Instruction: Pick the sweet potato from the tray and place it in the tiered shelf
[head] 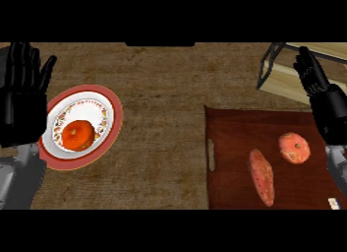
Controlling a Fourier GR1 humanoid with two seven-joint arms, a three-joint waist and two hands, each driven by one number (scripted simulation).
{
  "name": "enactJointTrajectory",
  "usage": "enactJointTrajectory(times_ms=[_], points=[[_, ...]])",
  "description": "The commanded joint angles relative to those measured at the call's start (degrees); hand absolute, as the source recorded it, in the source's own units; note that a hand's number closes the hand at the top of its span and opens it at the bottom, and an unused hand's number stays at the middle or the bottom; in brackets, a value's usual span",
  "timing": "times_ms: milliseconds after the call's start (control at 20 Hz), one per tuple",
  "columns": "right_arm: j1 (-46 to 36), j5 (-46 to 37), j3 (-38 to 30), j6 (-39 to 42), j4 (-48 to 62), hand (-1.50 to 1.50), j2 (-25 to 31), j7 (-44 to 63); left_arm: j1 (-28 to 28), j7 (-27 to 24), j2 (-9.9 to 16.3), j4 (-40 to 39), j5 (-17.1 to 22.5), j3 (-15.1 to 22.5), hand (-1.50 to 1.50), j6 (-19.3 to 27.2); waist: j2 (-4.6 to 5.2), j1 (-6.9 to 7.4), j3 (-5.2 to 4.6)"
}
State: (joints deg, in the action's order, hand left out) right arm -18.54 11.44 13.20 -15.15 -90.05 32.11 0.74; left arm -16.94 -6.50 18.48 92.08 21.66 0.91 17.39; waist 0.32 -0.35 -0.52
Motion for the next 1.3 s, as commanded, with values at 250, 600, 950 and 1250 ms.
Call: enactJointTrajectory(times_ms=[250, 600, 950, 1250], points=[[9.5, 16.4, -8.2, 11.7, 3.4, -1.50, 0.5, 2.1, 6.5, 4.0, 3.8, -7.6, -12.2, 12.1, 0.00, -3.1, -0.14, -2.20, 0.81], [17.8, -0.9, -11.0, -13.5, 16.0, -1.50, -4.6, -8.1, 6.3, 6.4, 2.3, -8.1, -12.2, 14.6, 0.00, -4.3, -0.01, -1.47, 0.75], [26.0, 14.7, -22.3, 2.8, 12.3, -1.50, -7.5, -24.7, 8.4, 7.7, -0.1, -6.3, -14.3, 16.3, 0.00, -3.5, -0.50, -0.47, 0.59], [30.6, 7.5, -13.0, 10.4, 2.9, -1.50, 2.4, -13.6, 6.4, 7.7, -0.4, -8.7, -15.0, 15.2, 0.00, -4.2, -0.50, -0.30, 0.45]])
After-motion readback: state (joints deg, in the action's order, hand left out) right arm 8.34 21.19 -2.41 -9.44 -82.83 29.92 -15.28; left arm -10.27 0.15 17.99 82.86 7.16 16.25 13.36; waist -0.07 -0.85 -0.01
